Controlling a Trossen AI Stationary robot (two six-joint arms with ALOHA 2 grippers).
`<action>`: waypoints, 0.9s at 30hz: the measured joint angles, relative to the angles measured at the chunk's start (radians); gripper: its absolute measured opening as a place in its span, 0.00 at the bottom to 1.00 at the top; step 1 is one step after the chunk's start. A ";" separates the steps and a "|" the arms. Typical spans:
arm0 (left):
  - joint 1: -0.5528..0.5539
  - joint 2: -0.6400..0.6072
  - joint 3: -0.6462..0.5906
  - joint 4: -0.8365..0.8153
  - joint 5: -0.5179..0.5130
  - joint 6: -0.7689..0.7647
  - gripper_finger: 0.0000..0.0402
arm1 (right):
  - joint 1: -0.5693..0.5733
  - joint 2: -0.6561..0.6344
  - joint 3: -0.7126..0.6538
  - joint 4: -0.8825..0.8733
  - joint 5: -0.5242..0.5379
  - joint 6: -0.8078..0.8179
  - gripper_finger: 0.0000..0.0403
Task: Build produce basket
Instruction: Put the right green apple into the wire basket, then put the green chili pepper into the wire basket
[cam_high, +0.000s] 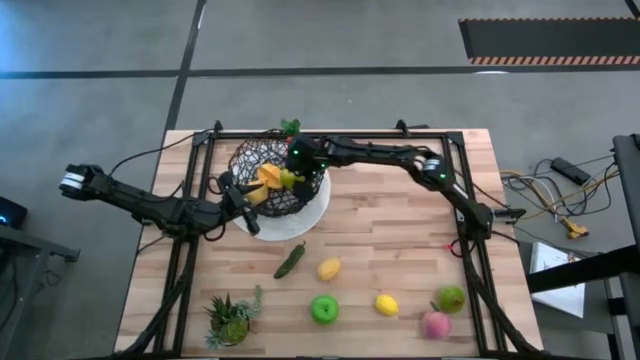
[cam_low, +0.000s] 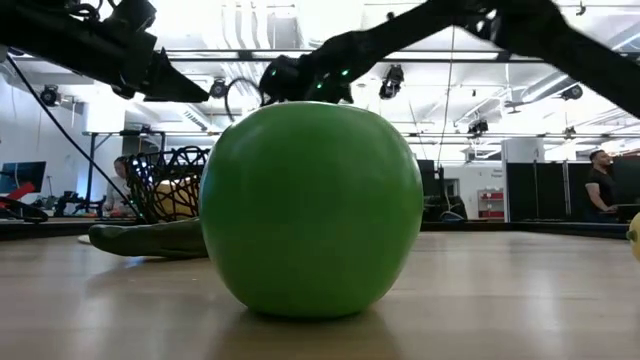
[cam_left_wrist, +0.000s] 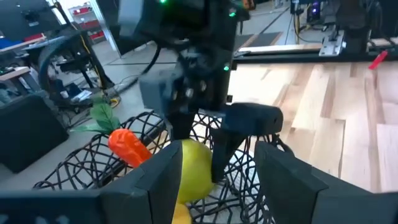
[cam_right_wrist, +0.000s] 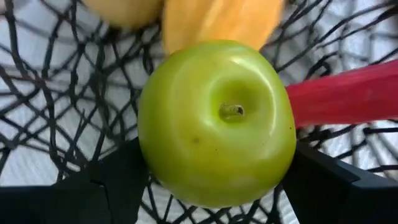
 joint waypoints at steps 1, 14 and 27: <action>0.000 0.004 0.000 0.000 0.000 0.000 0.46 | -0.002 0.025 0.037 -0.037 -0.008 -0.006 0.74; 0.000 0.030 0.000 0.001 0.000 -0.002 0.46 | -0.014 0.123 0.258 -0.190 -0.070 -0.048 0.94; -0.038 0.002 0.014 0.000 0.008 0.001 0.46 | 0.021 -0.166 0.132 -0.212 -0.056 -0.063 0.94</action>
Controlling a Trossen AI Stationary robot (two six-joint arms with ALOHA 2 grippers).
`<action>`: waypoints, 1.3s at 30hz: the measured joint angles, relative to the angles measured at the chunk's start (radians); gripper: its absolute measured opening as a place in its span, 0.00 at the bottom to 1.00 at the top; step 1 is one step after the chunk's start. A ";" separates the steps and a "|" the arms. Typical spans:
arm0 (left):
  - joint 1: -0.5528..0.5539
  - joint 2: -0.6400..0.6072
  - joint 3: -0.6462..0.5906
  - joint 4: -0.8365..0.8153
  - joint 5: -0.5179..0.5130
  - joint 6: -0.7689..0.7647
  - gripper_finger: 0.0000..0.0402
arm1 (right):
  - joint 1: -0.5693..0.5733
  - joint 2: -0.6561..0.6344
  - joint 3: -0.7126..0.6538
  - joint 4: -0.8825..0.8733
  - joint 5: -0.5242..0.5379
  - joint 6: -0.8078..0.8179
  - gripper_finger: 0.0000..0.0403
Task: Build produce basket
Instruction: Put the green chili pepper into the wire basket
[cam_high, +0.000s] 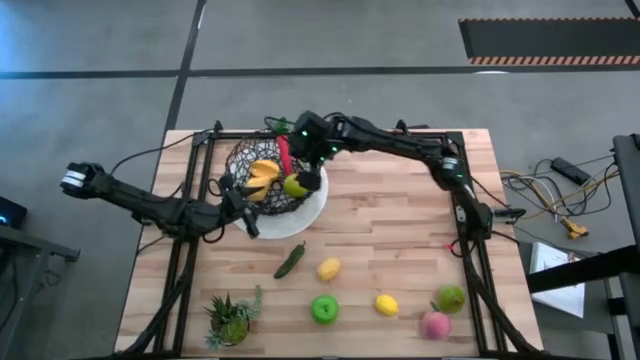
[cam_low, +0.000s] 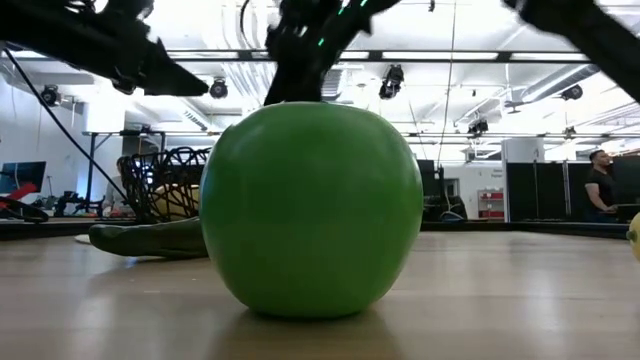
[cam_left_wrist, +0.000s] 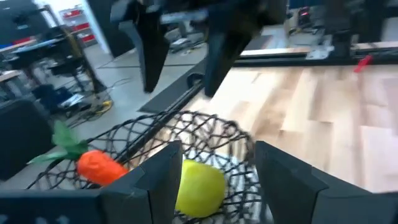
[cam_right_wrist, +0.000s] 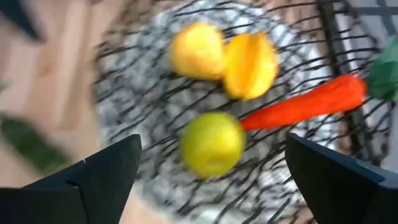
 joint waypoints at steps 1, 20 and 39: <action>-0.014 -0.006 0.000 0.000 0.014 0.004 0.46 | 0.012 -0.039 -0.050 0.006 -0.001 0.000 0.94; -0.229 0.443 0.379 -0.429 0.234 -0.500 0.46 | 0.490 -0.635 -1.319 1.024 0.750 0.388 0.94; -0.107 0.967 0.503 -0.406 0.351 -1.092 0.46 | 0.670 -0.657 -1.592 1.283 0.932 0.444 0.94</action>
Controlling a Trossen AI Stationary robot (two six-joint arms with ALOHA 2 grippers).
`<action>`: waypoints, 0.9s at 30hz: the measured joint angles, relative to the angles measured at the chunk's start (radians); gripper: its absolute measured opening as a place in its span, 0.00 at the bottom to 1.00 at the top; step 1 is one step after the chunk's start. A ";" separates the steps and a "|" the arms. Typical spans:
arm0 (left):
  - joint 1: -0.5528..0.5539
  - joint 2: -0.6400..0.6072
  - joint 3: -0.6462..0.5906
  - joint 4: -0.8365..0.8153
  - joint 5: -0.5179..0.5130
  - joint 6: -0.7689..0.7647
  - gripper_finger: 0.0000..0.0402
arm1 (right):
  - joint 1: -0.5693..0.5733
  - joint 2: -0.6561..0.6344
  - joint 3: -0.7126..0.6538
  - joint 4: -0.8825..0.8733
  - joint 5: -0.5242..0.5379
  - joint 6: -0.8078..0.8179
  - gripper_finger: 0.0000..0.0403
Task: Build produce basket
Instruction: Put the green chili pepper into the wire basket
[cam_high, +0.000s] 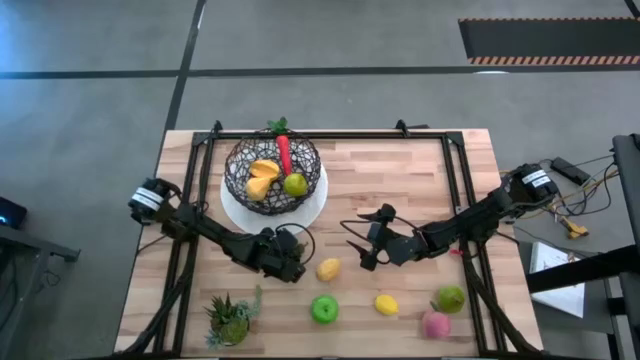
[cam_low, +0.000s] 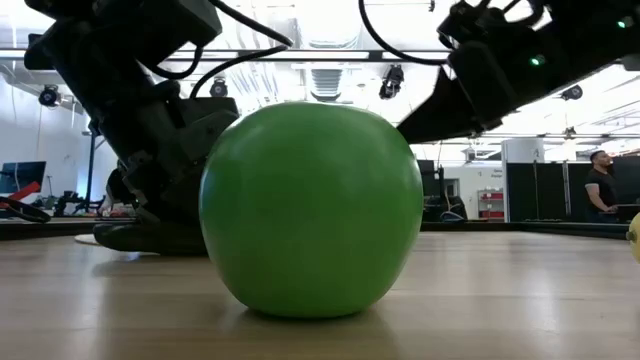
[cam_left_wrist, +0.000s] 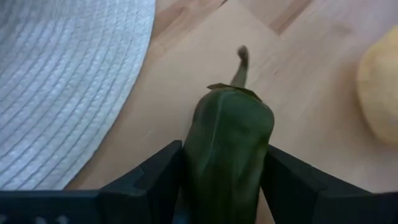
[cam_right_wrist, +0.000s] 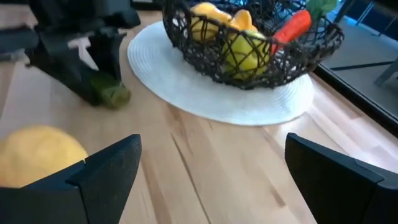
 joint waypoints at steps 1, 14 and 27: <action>0.007 0.000 0.000 0.004 0.002 0.007 0.46 | 0.006 0.000 -0.006 -0.002 0.009 0.004 0.94; 0.074 -0.234 0.004 0.195 0.017 0.375 0.24 | 0.022 0.000 -0.090 0.001 0.182 0.055 0.94; 0.508 -0.564 -0.103 0.246 -0.053 0.773 0.24 | 0.001 0.000 -0.102 0.001 0.277 0.085 0.94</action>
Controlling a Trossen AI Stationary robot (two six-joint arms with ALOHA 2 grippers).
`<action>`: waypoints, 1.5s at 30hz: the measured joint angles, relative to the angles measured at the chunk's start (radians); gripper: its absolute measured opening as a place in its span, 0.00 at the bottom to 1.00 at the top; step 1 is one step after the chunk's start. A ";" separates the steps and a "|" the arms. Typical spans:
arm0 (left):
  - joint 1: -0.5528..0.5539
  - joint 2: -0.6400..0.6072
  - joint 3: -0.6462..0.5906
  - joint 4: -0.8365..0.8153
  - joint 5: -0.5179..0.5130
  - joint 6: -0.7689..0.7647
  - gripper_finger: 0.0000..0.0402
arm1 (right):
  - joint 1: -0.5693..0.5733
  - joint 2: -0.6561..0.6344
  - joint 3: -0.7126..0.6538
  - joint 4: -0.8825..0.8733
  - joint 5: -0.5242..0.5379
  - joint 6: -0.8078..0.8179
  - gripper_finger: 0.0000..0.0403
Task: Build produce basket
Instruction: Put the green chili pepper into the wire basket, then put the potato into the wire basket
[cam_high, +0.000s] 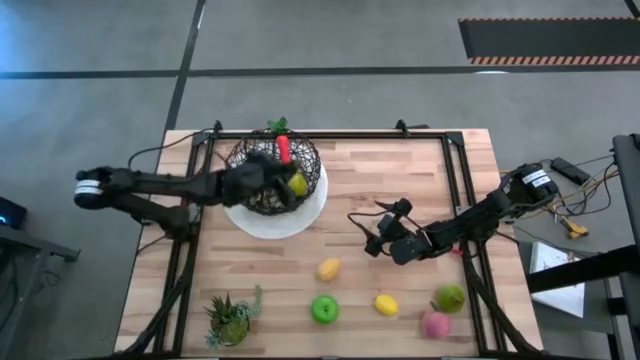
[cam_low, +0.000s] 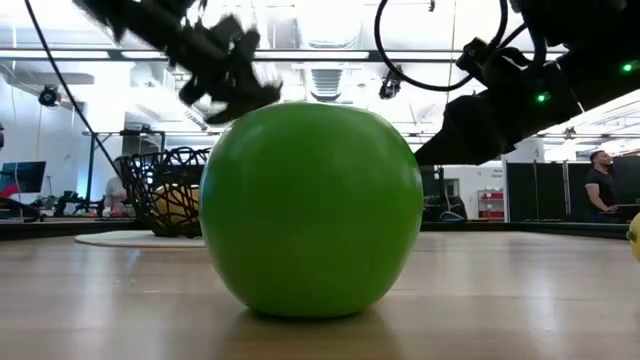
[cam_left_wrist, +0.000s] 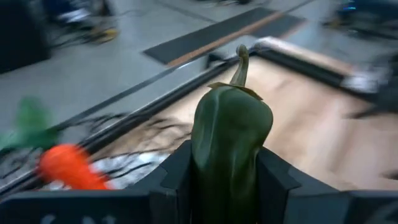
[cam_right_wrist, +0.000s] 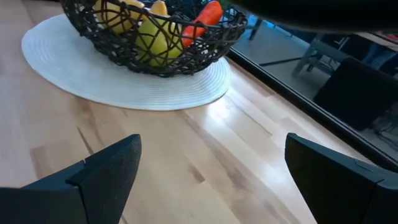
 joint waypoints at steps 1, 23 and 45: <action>0.032 0.007 -0.024 0.024 0.005 -0.008 0.24 | -0.001 0.000 0.000 0.000 0.000 0.006 0.94; 0.135 0.196 -0.146 0.212 0.024 -0.086 0.48 | -0.051 0.001 0.000 -0.001 0.000 -0.015 0.94; -0.177 -0.167 -0.249 0.191 0.157 0.241 0.48 | -0.056 -0.045 0.032 -0.007 -0.616 0.009 0.94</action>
